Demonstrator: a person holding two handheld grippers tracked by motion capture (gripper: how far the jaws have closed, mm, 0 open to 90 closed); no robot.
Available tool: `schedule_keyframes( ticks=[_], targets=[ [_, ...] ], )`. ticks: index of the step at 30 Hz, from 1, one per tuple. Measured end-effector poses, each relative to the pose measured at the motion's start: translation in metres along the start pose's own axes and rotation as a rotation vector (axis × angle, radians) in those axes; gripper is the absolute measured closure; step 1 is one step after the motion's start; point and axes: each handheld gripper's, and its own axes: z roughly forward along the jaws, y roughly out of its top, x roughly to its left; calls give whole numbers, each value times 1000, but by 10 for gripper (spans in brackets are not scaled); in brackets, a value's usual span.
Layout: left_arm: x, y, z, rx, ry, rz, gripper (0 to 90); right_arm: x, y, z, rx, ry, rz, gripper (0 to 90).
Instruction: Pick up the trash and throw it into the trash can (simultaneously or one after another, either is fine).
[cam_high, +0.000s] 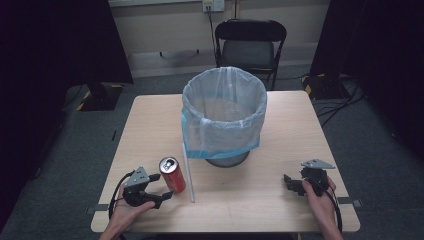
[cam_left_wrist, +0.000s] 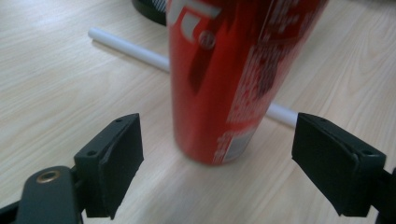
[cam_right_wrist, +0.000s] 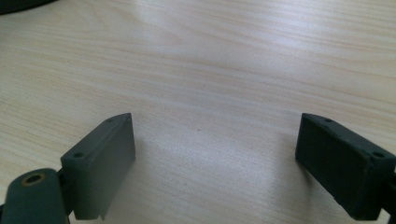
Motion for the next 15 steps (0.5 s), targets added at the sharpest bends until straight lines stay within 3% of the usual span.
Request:
schedule_keyframes(
  ticks=[5,15],
  targets=[
    [-1,6,10,-7,9,15,163,0,0,0,0,0,0,111],
    [2,9,20,-26,4,-3,172,0,0,0,0,0,0,111]
  ],
)
